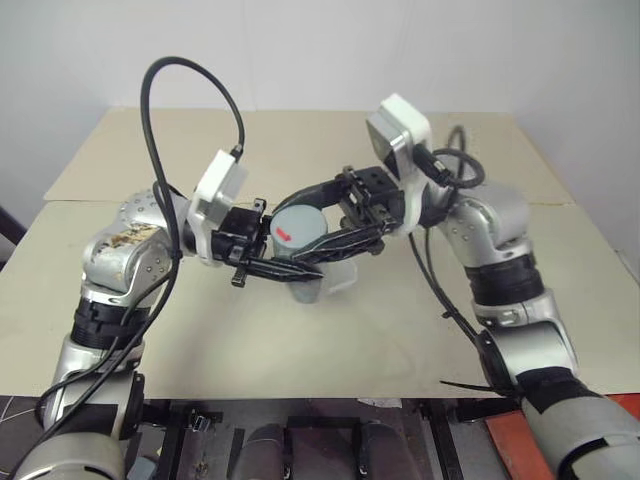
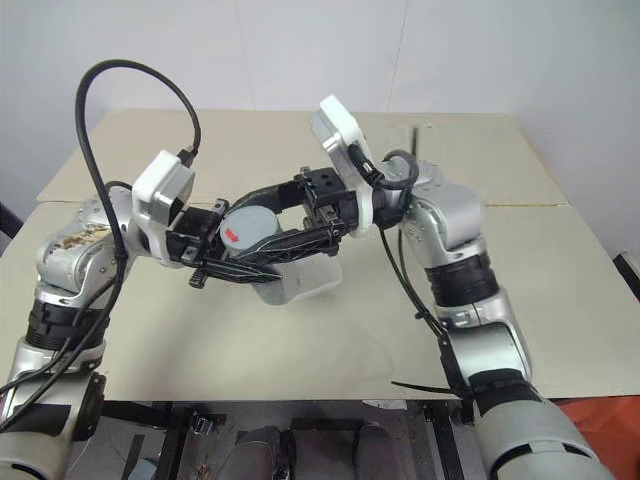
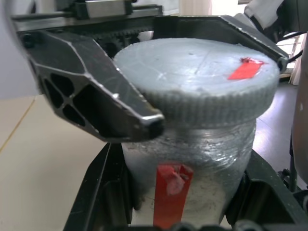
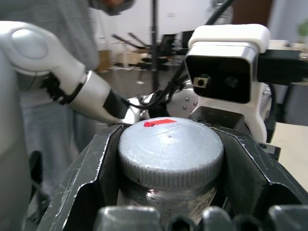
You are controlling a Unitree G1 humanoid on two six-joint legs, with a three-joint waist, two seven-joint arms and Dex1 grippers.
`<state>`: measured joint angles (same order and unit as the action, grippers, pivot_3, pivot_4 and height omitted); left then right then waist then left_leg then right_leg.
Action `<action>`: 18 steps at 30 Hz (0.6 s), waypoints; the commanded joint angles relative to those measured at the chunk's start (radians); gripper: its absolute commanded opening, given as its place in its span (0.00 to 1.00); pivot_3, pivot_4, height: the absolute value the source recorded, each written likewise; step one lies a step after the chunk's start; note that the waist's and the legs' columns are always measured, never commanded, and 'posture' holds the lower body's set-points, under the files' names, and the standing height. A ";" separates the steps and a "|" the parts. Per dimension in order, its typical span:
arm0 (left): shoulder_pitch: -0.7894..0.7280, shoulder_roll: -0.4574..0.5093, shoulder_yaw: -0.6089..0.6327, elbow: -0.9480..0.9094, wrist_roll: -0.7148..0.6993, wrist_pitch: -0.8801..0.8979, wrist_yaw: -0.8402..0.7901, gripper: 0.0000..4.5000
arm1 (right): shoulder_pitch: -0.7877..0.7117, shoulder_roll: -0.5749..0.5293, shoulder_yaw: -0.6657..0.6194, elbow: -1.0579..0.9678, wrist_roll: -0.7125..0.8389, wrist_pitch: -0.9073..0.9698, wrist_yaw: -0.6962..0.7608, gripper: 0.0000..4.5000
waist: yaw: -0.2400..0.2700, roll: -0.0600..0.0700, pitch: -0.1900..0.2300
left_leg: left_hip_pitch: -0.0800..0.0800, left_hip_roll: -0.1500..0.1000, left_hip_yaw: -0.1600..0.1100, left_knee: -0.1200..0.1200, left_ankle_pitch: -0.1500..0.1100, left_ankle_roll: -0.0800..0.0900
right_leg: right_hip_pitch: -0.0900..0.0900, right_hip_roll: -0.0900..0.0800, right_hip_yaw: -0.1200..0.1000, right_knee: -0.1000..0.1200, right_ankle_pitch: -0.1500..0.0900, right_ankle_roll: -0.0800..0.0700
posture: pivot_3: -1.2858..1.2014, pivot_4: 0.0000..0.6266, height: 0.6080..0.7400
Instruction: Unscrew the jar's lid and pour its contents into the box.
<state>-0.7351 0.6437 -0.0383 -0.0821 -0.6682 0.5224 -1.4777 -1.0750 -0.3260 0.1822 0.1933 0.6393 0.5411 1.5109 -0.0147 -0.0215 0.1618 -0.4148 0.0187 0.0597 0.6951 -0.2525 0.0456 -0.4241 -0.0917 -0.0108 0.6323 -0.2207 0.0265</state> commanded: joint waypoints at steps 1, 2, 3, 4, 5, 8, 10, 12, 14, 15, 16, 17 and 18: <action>-0.002 -0.015 0.009 -0.037 -0.025 0.001 0.017 0.43 | -0.039 0.034 0.009 0.015 -0.041 -0.088 0.021 0.62 | 0.002 0.000 0.000 | 0.000 0.000 0.000 0.000 0.000 0.000 | 0.000 0.000 0.000 0.000 0.000 0.000 | 0.52 0.24 1.00; 0.002 -0.015 0.011 -0.039 -0.023 -0.001 0.023 0.43 | -0.036 0.036 0.003 0.014 -0.049 -0.094 0.013 0.62 | 0.003 0.000 0.000 | 0.000 0.000 0.000 0.000 0.000 0.000 | 0.000 0.000 0.000 0.000 0.000 0.000 | 0.52 0.24 1.00; 0.009 -0.013 0.014 -0.039 -0.014 -0.009 0.030 0.43 | -0.030 0.035 -0.002 0.006 -0.059 -0.099 -0.004 0.69 | 0.004 0.000 0.000 | 0.000 0.000 0.000 0.000 0.000 0.000 | 0.000 0.000 0.000 0.000 0.000 0.000 | 0.52 0.24 1.00; 0.017 -0.012 0.017 -0.040 -0.005 -0.018 0.038 0.43 | -0.024 0.033 -0.008 -0.004 -0.067 -0.100 -0.020 0.78 | 0.004 0.000 0.000 | -0.001 0.000 0.000 0.000 0.000 0.000 | 0.000 -0.001 0.000 0.000 0.000 0.000 | 0.52 0.24 1.00; 0.023 -0.011 0.023 -0.038 0.001 -0.023 0.045 0.43 | -0.015 0.028 -0.015 -0.016 -0.067 -0.098 -0.028 0.82 | 0.003 0.000 0.000 | -0.001 -0.001 0.000 0.000 0.000 0.000 | 0.000 -0.001 0.000 0.000 0.000 0.000 | 0.52 0.24 1.00; 0.037 -0.002 0.052 -0.018 0.002 -0.022 0.069 0.43 | 0.025 -0.001 -0.061 -0.077 -0.061 -0.079 -0.094 0.98 | 0.005 0.000 0.000 | -0.001 0.000 0.000 0.000 0.000 0.000 | 0.000 -0.001 -0.001 0.000 0.000 0.000 | 0.52 0.24 1.00; 0.044 0.010 0.069 0.005 0.009 -0.029 0.080 0.43 | 0.058 -0.028 -0.094 -0.134 -0.061 -0.063 -0.162 0.98 | 0.006 0.000 0.000 | -0.001 0.000 -0.001 0.000 0.000 0.000 | 0.000 -0.001 -0.001 0.000 0.000 0.000 | 0.52 0.24 1.00; 0.048 0.019 0.078 0.027 0.016 -0.039 0.087 0.43 | 0.082 -0.050 -0.108 -0.196 -0.070 -0.043 -0.238 0.98 | 0.005 0.000 0.000 | -0.001 0.000 -0.001 0.000 0.000 0.000 | 0.000 -0.002 -0.001 0.000 0.000 0.000 | 0.52 0.24 1.00; 0.045 0.020 0.079 0.054 0.030 -0.054 0.097 0.43 | 0.096 -0.067 -0.119 -0.267 -0.068 -0.004 -0.317 0.98 | 0.003 0.000 0.000 | -0.001 -0.001 0.000 0.000 0.000 -0.001 | 0.000 -0.001 -0.001 0.000 0.000 0.000 | 0.52 0.24 1.00; 0.042 0.019 0.079 0.064 0.035 -0.059 0.100 0.43 | 0.101 -0.074 -0.122 -0.292 -0.063 0.012 -0.345 0.98 | 0.002 0.000 0.000 | -0.001 0.000 0.000 0.000 0.000 -0.001 | -0.001 -0.001 -0.001 0.001 0.000 0.000 | 0.52 0.24 1.00; 0.036 0.015 0.075 0.076 0.041 -0.065 0.100 0.43 | 0.108 -0.078 -0.124 -0.323 -0.054 0.035 -0.374 0.98 | 0.001 0.000 0.000 | -0.001 0.000 0.000 0.000 0.000 -0.001 | -0.001 -0.001 -0.001 0.001 0.000 0.000 | 0.52 0.24 1.00; 0.031 0.011 0.070 0.087 0.049 -0.072 0.099 0.43 | 0.116 -0.083 -0.121 -0.353 -0.047 0.056 -0.399 0.98 | 0.000 0.000 0.000 | -0.001 0.000 0.000 0.000 0.000 -0.001 | -0.001 -0.001 0.000 0.001 0.000 0.000 | 0.52 0.24 1.00; 0.026 0.008 0.065 0.097 0.055 -0.079 0.096 0.43 | 0.124 -0.084 -0.118 -0.382 -0.041 0.072 -0.420 0.98 | 0.000 0.000 0.000 | -0.001 0.000 0.000 0.000 0.000 -0.001 | -0.001 -0.001 0.000 0.001 0.000 0.000 | 0.52 0.24 1.00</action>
<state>-0.6836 0.6514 0.0191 0.0137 -0.6213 0.4711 -1.3833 -0.9548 -0.4046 0.0854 -0.1176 0.5729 0.5821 1.1329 -0.0145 -0.0214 0.1619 -0.4154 0.0186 0.0594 0.6949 -0.2520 0.0448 -0.4249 -0.0925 -0.0111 0.6331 -0.2206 0.0264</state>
